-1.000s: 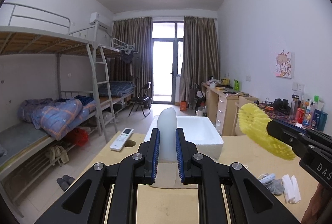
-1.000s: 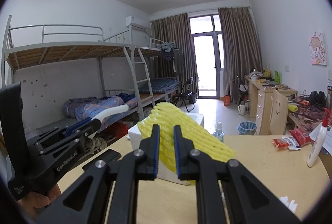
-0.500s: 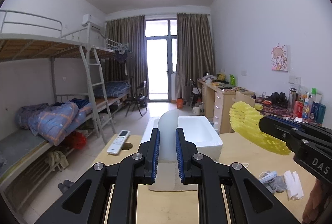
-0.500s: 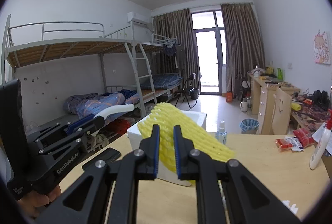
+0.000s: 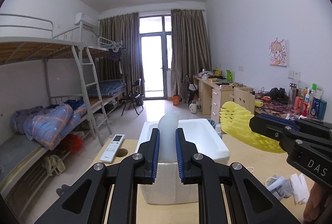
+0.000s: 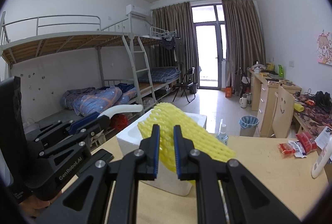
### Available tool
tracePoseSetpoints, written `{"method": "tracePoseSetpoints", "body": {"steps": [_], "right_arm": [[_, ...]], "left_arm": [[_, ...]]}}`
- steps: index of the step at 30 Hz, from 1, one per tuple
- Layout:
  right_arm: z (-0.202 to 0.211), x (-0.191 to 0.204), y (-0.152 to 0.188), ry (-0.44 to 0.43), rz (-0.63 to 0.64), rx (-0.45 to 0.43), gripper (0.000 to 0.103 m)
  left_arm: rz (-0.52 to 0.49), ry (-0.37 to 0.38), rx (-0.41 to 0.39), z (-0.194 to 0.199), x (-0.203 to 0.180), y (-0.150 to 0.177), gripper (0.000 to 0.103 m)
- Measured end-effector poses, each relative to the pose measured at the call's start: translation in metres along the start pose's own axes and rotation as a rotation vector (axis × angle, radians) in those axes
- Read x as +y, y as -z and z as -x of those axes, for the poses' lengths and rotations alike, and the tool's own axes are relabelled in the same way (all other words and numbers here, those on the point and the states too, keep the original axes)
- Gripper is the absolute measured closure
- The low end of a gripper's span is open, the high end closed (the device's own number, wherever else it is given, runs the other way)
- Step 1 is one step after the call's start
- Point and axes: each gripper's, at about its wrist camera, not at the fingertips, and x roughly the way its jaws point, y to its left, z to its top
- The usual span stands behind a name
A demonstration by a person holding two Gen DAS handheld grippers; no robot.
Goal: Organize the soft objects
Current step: 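Lift the tube and mesh net with both tools and carry them over the white foam box, then lower the tube into the foam box and open the left tool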
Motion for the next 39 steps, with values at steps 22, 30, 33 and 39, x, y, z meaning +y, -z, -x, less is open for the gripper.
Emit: {"method": "tracePoseSetpoints", "body": {"steps": [22,30,33,39], "right_arm": [[-0.053,-0.019,-0.013,-0.011,0.017,0.051,0.087],[-0.052,-0.018,-0.017,0.013,0.01,0.055,0.087],[-0.051,-0.019,-0.019,0.019,0.006,0.053,0.087],[-0.052,-0.02,-0.02,0.027,0.003,0.054,0.087]], "left_arm": [[-0.016,0.024,0.051,-0.075,0.003,-0.015,0.086],[-0.023,0.045,0.071,-0.088,-0.003,-0.015,0.086],[-0.025,0.066,0.081,-0.093,-0.006,-0.016,0.086],[-0.023,0.089,0.1,-0.101,-0.011,-0.017,0.086]]}}
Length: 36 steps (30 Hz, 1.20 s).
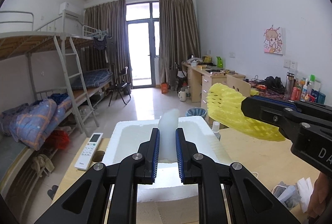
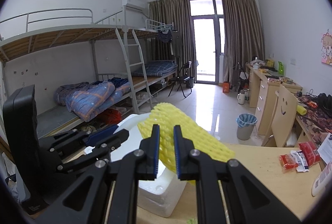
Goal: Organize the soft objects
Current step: 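Lower the tube into the foam box and open the left tool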
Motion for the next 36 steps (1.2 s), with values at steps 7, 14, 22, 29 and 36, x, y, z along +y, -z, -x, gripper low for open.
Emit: {"method": "tracePoseSetpoints", "body": {"steps": [7,14,22,29,36], "right_arm": [[-0.001,0.003,-0.002,0.001,0.002,-0.007,0.087],[-0.001,0.001,0.0,0.003,-0.003,-0.006,0.087],[-0.001,0.0,0.0,0.006,-0.005,-0.008,0.087],[-0.001,-0.001,0.001,0.007,-0.002,-0.006,0.087],[-0.004,-0.002,0.002,0.01,-0.005,0.001,0.087]], "left_arm": [[0.005,0.008,0.025,-0.008,0.001,-0.001,0.086],[0.017,0.008,0.037,-0.014,0.007,-0.003,0.086],[0.017,-0.02,0.028,-0.014,0.008,-0.001,0.023],[0.031,-0.063,-0.013,-0.007,0.013,0.001,0.003],[0.031,-0.066,-0.022,-0.002,0.016,0.002,0.003]]}}
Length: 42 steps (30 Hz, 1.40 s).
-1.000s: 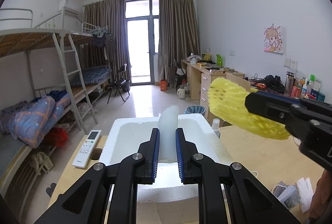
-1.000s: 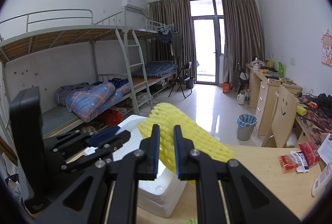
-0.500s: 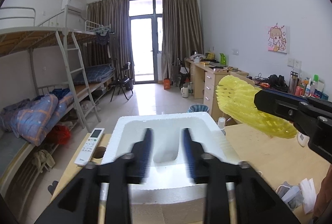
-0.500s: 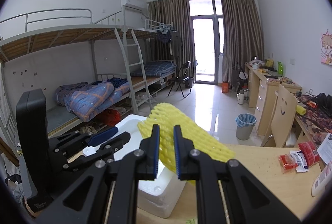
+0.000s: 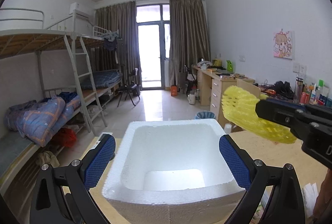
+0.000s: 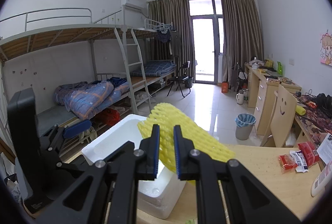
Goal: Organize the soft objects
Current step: 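Lower the tube into the foam box and open the left tool, then lower the yellow mesh net into the foam box and open the right tool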
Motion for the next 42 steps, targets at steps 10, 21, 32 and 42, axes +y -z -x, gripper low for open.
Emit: {"method": "tracePoseSetpoints", "body": {"steps": [10,21,32,42], "right_arm": [[-0.012,0.0,-0.003,-0.009,-0.004,0.019,0.087],[-0.027,0.02,-0.006,-0.042,0.031,0.03,0.087],[-0.053,0.031,-0.004,-0.127,0.039,0.052,0.087],[-0.052,0.023,-0.003,-0.106,0.028,0.06,0.087]], "left_arm": [[0.008,-0.084,-0.025,0.007,0.02,-0.001,0.002],[0.03,-0.202,-0.063,0.016,0.056,-0.002,0.002],[0.071,-0.277,-0.085,0.021,0.086,0.0,0.0],[0.057,-0.259,-0.079,0.022,0.08,0.005,0.0]]}}
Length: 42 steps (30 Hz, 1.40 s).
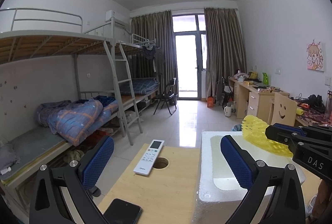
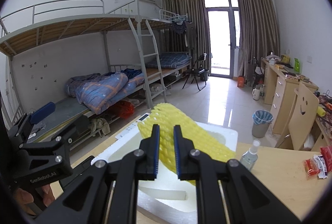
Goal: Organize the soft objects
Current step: 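Lower the yellow mesh net into the foam box and open the right tool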
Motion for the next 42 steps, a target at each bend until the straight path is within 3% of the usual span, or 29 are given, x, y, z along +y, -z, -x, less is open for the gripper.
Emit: {"method": "tracePoseSetpoints", "body": {"steps": [14,16,17,18,20,35,42], "right_arm": [[-0.007,0.008,-0.003,0.014,0.006,0.016,0.087],[-0.009,0.011,-0.004,0.014,0.006,0.022,0.073],[-0.011,0.013,-0.004,0.013,0.011,0.031,0.044],[-0.01,0.014,-0.003,0.01,0.007,0.034,0.027],[-0.007,0.014,-0.003,0.031,-0.004,0.011,0.023],[-0.002,0.012,-0.006,0.034,-0.013,0.001,0.023],[0.028,0.014,-0.01,0.07,-0.007,-0.042,0.023]], "left_arm": [[-0.002,0.002,0.004,-0.002,-0.003,0.001,0.0],[-0.004,0.008,0.006,-0.002,-0.003,0.001,0.0],[-0.005,0.007,0.006,-0.002,-0.003,0.001,0.0],[-0.005,0.005,0.005,-0.002,-0.003,0.001,0.0],[0.0,0.011,0.009,-0.002,-0.003,0.0,0.0],[0.009,0.026,0.022,-0.002,0.003,0.0,0.0],[0.003,0.064,0.011,0.015,-0.001,-0.006,0.0]]}}
